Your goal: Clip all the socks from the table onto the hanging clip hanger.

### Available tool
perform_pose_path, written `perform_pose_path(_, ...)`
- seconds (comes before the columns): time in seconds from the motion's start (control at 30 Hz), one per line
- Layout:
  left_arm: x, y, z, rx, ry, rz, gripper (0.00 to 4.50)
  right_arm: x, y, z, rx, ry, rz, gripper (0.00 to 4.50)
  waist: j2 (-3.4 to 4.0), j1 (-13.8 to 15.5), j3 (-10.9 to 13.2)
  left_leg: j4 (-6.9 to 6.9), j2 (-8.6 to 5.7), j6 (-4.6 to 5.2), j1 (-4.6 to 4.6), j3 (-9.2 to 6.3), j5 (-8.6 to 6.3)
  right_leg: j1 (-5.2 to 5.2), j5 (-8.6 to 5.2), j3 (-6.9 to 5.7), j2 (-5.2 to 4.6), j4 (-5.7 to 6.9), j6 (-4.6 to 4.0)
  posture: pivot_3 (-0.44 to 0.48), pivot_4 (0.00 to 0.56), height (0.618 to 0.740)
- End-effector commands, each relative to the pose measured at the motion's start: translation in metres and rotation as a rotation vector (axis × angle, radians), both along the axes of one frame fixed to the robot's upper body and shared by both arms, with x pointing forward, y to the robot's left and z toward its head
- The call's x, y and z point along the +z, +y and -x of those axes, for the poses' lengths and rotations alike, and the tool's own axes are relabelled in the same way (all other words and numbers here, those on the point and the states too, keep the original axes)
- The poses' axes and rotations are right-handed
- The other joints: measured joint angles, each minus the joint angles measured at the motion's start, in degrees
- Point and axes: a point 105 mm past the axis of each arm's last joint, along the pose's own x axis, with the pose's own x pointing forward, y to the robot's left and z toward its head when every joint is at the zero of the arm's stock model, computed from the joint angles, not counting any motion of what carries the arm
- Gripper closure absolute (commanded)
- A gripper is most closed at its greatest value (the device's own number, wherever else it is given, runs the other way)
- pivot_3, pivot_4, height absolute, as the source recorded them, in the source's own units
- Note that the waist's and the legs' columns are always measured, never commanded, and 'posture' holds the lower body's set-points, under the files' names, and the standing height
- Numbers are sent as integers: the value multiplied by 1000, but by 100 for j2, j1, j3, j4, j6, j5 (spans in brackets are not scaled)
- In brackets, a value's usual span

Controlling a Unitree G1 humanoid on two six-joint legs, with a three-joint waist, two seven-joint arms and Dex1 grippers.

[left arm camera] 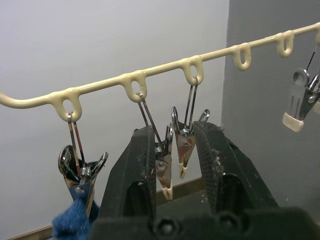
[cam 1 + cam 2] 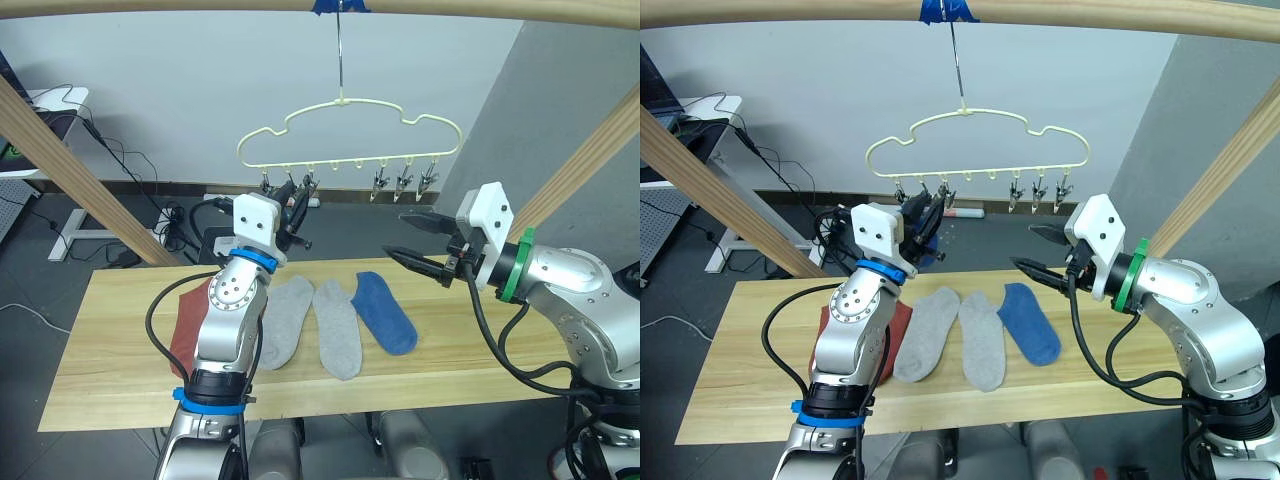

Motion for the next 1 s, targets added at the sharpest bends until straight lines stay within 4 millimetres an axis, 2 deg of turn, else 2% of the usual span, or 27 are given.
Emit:
perform_pose_path(0.03, 12, 0, 6, 10, -60, 2, 3192, 14, -2, 3, 1, -55, -17, 1560, 0, -1, 0, 0, 0, 0, 0, 0, 0, 0, 0, 0, 0, 0, 0, -250, 281, 740)
perform_pose_path(0.53, 7, 4, 0, 58, -36, 19, 3192, 13, -3, 2, -5, -53, -18, 1560, -1, -5, 1, -1, -1, 0, 0, -1, 0, 0, -3, -1, 0, -3, 5, -253, 283, 740)
perform_pose_path(0.7, 10, 0, 8, 43, -59, 28, 3192, 12, -4, 2, -7, -52, -17, 1560, -1, -11, 1, -1, -1, 0, 0, 0, 0, 0, -2, 0, 0, -3, 4, -253, 282, 740)
perform_pose_path(1.0, -3, 7, 11, 84, -5, 47, 3192, 12, -4, 2, -8, -52, -19, 1560, -2, -30, 1, -1, 0, 0, -1, 0, 0, 0, -5, 0, 1, -4, 8, -252, 283, 740)
